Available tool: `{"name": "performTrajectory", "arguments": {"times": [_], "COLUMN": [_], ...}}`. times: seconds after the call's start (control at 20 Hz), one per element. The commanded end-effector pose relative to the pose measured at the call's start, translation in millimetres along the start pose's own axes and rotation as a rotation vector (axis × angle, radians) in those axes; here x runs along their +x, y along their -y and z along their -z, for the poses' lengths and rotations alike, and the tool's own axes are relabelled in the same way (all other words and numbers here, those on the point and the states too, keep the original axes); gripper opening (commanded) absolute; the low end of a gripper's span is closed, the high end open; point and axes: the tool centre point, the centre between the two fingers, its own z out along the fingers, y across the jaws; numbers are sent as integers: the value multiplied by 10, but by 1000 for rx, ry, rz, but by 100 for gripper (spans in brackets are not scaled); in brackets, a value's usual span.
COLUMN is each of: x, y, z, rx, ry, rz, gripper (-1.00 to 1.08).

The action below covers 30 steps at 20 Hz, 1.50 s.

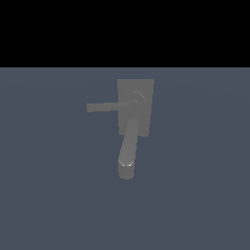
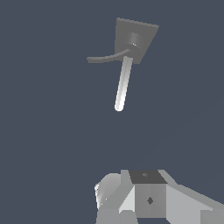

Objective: Turn on the faucet by rotating a designated handle.

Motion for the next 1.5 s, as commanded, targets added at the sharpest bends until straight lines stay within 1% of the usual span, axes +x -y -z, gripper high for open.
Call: {"name": "performTrajectory", "arguments": {"times": [0.0,0.25,0.5,0.7,1.15,1.3,1.45], "x": [0,25,99,193,452,511,554], "y": [0,-27,-103,-195,-413,-453,-488], "z": [0,-32,-130,-256,-611,-688,-756], "rx": [0,-11,-46,-92,-228,-262,-285], "ry": [0,8,31,59,131,145,158], "rz": [0,2,11,24,73,88,98], "gripper": [-100,-100,-100,-100,-100,-100,-100]}}
